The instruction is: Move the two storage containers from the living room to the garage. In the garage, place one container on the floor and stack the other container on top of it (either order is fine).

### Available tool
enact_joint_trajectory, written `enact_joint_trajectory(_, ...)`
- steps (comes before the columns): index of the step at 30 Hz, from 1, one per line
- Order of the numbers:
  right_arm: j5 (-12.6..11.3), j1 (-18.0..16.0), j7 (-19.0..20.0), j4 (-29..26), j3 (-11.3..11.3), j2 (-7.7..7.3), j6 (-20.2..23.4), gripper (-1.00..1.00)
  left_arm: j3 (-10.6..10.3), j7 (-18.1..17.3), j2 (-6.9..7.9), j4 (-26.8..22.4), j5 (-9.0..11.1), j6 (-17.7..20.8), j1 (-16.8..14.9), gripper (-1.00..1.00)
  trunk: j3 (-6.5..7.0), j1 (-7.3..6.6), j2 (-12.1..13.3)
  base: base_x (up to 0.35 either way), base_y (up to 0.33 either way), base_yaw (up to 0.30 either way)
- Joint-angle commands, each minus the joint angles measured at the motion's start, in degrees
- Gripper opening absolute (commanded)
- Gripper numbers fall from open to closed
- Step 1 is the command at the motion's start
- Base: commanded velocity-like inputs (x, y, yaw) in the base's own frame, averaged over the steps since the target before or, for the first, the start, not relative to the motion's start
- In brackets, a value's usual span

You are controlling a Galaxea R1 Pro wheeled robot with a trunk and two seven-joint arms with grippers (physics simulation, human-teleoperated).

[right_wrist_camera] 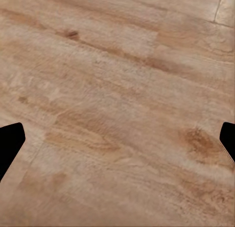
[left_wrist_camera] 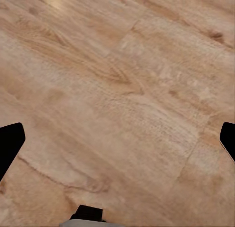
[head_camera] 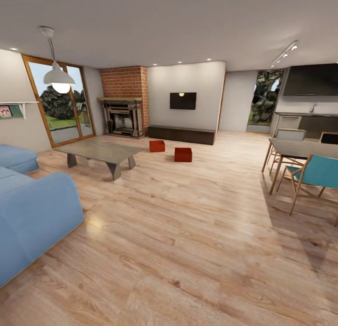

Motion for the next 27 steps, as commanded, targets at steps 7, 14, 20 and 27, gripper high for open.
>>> enact_joint_trajectory(7, 0.0, 0.0, -0.2, -0.1, 0.0, 0.01, 0.0, 1.0, 0.1, 0.0, -0.01, 0.2, 0.1, -0.3, -0.1, 1.0, -0.05, 0.04, 0.0, 0.33, -0.08, 0.0)
enact_joint_trajectory(14, 0.0, 0.0, -0.2, -0.1, 0.0, 0.01, 0.0, 1.0, 0.1, 0.0, 0.03, 0.2, 0.1, -0.3, -0.1, 1.0, -0.05, 0.04, 0.0, 0.33, -0.081, 0.0)
enact_joint_trajectory(20, 0.0, 0.0, -0.2, -0.1, 0.1, 0.01, 0.0, 1.0, 0.1, 0.1, 0.08, 0.2, 0.1, -0.3, -0.1, 1.0, -0.05, 0.04, 0.0, 0.33, -0.081, 0.0)
enact_joint_trajectory(27, 0.0, 0.0, -0.2, -0.1, 0.0, 0.01, 0.0, 1.0, 0.1, 0.2, 0.08, 0.2, 0.1, -0.3, -0.1, 1.0, -0.05, 0.04, 0.0, 0.33, -0.081, 0.0)
